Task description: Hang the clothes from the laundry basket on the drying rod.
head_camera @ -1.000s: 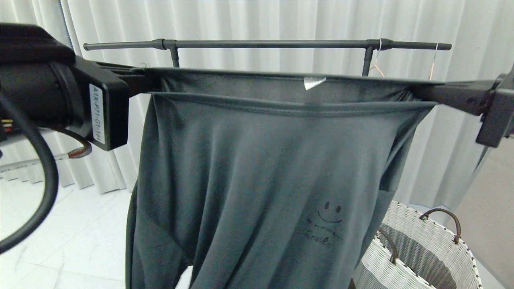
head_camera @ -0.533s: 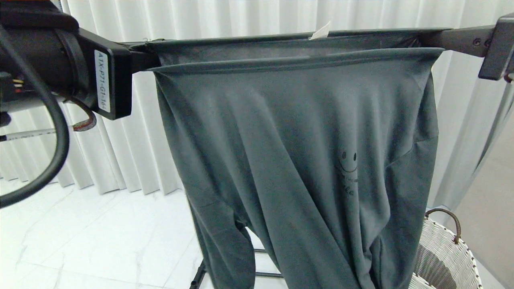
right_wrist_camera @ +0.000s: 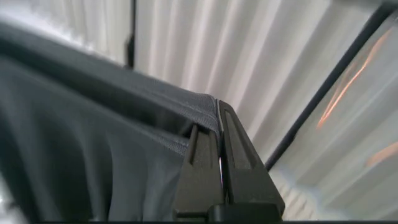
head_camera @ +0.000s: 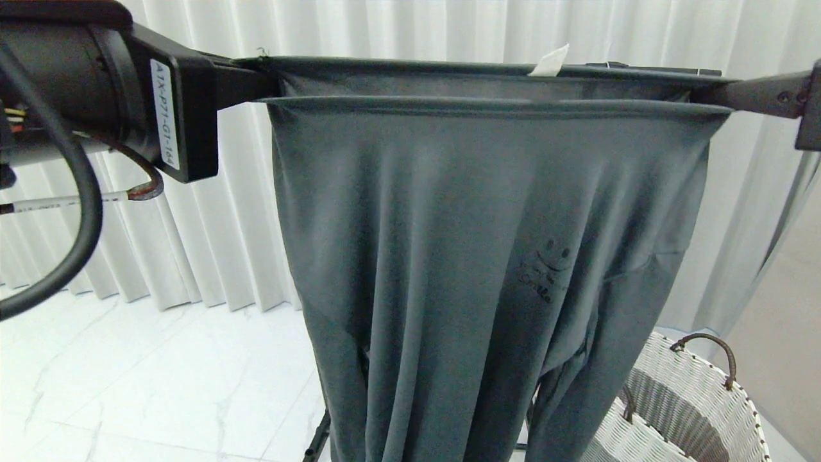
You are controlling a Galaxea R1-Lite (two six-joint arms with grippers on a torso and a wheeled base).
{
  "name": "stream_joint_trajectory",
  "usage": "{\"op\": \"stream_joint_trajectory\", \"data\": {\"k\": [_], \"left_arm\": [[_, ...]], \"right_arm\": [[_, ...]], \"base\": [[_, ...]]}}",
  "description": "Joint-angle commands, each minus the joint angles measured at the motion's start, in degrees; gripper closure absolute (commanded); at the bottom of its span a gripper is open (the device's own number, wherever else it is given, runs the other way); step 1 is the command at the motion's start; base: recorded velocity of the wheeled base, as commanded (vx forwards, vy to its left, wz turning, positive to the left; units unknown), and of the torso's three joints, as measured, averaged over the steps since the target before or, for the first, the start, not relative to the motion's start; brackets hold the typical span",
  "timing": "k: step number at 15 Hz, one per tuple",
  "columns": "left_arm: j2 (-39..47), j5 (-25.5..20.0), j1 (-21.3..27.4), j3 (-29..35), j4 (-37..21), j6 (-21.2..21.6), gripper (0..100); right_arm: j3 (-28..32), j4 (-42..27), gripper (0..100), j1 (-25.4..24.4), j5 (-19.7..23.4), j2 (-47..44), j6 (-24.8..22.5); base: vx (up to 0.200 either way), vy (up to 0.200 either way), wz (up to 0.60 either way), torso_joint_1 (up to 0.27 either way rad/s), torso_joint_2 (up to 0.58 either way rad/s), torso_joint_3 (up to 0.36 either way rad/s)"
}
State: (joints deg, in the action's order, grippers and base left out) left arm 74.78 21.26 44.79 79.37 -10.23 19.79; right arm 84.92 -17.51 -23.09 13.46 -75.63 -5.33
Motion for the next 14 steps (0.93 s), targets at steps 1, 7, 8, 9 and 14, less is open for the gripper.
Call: {"op": "stream_joint_trajectory", "data": {"k": [1,7,8,9,14], "left_arm": [[1.7,-1.1,-0.3,1.5,0.1,-0.2,100],[6.3,-5.3,-2.3,6.0,0.3,-0.4,100],[7.2,-5.3,-2.3,6.2,1.4,-0.5,100],[8.1,-5.2,-2.3,6.1,3.2,-1.0,100],[3.8,-4.3,-1.3,4.3,-6.4,-9.1,100]], "right_arm": [[2.5,-6.6,100,3.6,4.1,3.3,-0.1],[0.9,-16.9,100,1.7,16.0,9.5,-1.2],[0.8,-18.0,100,0.4,17.7,10.2,-1.2],[0.2,-19.7,100,-1.6,18.8,10.9,-1.3],[-1.5,-15.2,100,-1.8,13.4,8.6,-2.6]], "base": [[0.0,0.0,0.0,0.0,0.0,0.0],[0.0,0.0,0.0,0.0,0.0,0.0],[0.0,0.0,0.0,0.0,0.0,0.0],[0.0,0.0,0.0,0.0,0.0,0.0],[0.0,0.0,0.0,0.0,0.0,0.0]]}}
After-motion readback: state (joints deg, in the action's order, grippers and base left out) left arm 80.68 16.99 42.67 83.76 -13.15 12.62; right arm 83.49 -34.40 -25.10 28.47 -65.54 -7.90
